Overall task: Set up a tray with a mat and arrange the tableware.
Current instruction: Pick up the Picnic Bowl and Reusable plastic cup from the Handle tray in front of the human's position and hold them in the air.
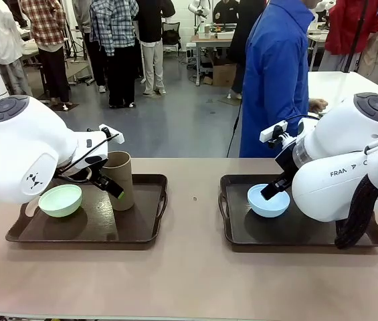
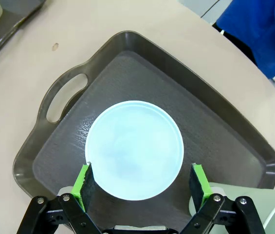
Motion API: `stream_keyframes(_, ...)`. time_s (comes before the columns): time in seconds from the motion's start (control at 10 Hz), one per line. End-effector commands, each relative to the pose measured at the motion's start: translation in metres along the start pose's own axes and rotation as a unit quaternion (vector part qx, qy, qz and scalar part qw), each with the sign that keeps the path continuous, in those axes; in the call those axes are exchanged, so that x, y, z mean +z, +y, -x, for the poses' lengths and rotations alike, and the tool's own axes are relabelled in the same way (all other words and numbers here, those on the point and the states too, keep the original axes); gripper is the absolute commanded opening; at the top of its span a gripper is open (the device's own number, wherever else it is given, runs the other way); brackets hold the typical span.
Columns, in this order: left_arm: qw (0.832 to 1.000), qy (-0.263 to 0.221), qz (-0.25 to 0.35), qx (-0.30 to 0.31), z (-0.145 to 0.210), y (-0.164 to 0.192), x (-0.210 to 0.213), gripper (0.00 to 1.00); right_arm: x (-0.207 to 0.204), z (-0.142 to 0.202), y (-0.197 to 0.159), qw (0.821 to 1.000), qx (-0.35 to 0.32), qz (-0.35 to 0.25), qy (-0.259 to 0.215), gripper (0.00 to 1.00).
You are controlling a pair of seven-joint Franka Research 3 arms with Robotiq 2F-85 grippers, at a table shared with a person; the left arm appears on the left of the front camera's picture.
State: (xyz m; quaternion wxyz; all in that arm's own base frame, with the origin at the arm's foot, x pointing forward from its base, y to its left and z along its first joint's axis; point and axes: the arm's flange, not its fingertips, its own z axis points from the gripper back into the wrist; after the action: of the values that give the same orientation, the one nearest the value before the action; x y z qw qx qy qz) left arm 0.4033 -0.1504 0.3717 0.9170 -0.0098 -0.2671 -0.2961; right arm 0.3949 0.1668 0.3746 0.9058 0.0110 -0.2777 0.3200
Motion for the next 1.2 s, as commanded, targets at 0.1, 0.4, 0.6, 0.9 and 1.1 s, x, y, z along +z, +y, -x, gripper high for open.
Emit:
stream_keyframes(0.1,1.0,0.0,0.0,0.0,0.0,0.0,0.0,1.0,0.0,0.0,0.0,1.0,0.0,0.0,0.0,1.0)
stream_keyframes(0.4,1.0,0.0,0.0,0.0,0.0,0.0,0.0,1.0,0.0,0.0,0.0,1.0,0.0,0.0,0.0,1.0)
stream_keyframes(0.6,1.0,0.0,0.0,0.0,0.0,0.0,0.0,1.0,0.0,0.0,0.0,1.0,0.0,0.0,0.0,1.0)
stream_keyframes(0.9,1.0,0.015,-0.022,-0.016,0.008,-0.005,0.031,1.0,0.036,0.002,0.016,0.998,-0.024,-0.048,0.024,1.0)
stream_keyframes(1.1,1.0,0.013,0.006,-0.009,0.028,-0.02,0.086,1.0,0.12,0.021,0.04,0.997,-0.001,-0.041,0.062,1.0)
